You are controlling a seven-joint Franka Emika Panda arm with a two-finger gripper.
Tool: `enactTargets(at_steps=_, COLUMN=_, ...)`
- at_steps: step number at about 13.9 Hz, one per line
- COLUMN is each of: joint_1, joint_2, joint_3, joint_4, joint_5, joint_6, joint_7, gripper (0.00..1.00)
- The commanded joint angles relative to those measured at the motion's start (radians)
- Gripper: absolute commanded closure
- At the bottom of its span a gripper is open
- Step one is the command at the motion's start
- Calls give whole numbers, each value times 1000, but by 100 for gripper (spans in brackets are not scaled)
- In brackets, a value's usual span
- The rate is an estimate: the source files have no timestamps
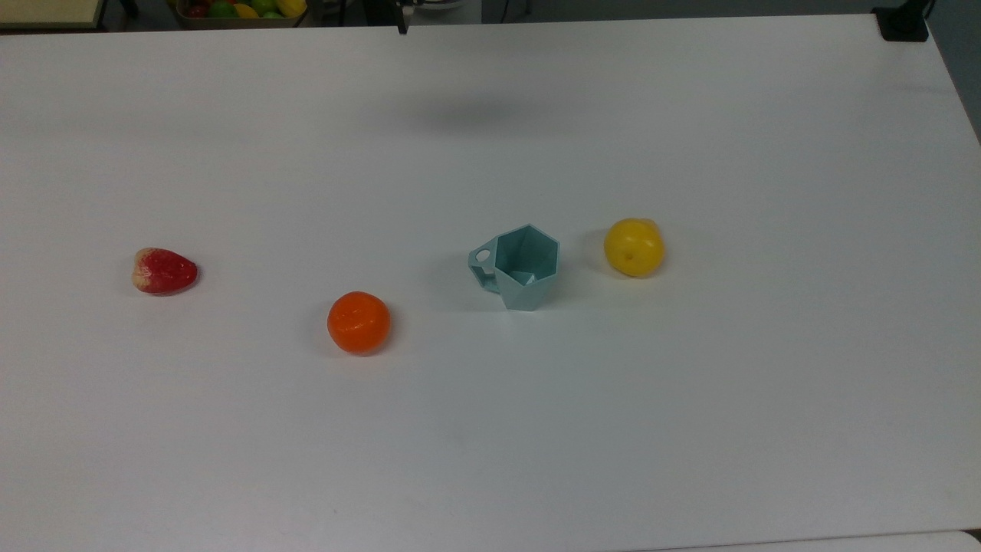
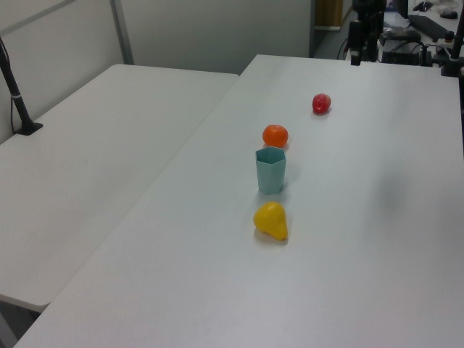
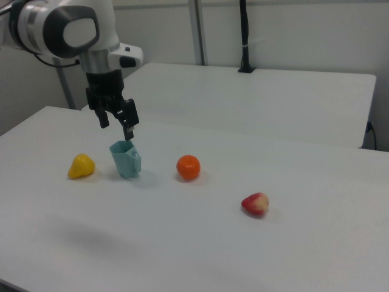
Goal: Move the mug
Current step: 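Lower the open gripper toward the rim of the teal mug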
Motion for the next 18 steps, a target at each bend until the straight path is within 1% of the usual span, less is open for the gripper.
enactTargets(at_steps=1, joint_1=9, joint_2=63, joint_3=21, joint_4=0, joint_5=3, joint_6=84, joint_7=-145, gripper=0)
enactTargets(at_steps=3, joint_1=15, joint_2=102, joint_3=22, joint_4=5, joint_5=3, joint_6=102, joint_7=-418, gripper=0)
enactTargets(at_steps=5, joint_1=15, joint_2=139, joint_3=44, joint_4=34, joint_5=-10, joint_6=103, joint_7=-595, gripper=0)
enactTargets(at_steps=6, joint_1=14, joint_2=146, joint_3=62, joint_4=35, joint_5=-18, joint_6=118, joint_7=-644, gripper=0)
enactTargets(at_steps=7, joint_1=15, joint_2=152, joint_3=68, joint_4=32, joint_5=-30, joint_6=147, joint_7=-693, gripper=0)
enactTargets(at_steps=10, joint_1=15, joint_2=232, joint_3=96, joint_4=35, joint_5=-66, joint_6=241, joint_7=-807, gripper=0)
enactTargets(at_steps=12, joint_1=26, joint_2=295, joint_3=99, joint_4=35, joint_5=-89, joint_6=375, joint_7=-929, gripper=0)
enactTargets(at_steps=14, joint_1=37, joint_2=353, joint_3=99, joint_4=38, joint_5=-99, joint_6=497, joint_7=-947, gripper=0)
enactTargets(at_steps=15, joint_1=49, joint_2=390, joint_3=99, joint_4=54, joint_5=-136, joint_6=538, joint_7=-947, gripper=0)
enactTargets(at_steps=16, joint_1=55, joint_2=413, joint_3=99, joint_4=58, joint_5=-156, joint_6=552, joint_7=-945, gripper=0)
enactTargets(at_steps=18, joint_1=74, joint_2=450, joint_3=99, joint_4=77, joint_5=-165, joint_6=579, joint_7=-947, gripper=0)
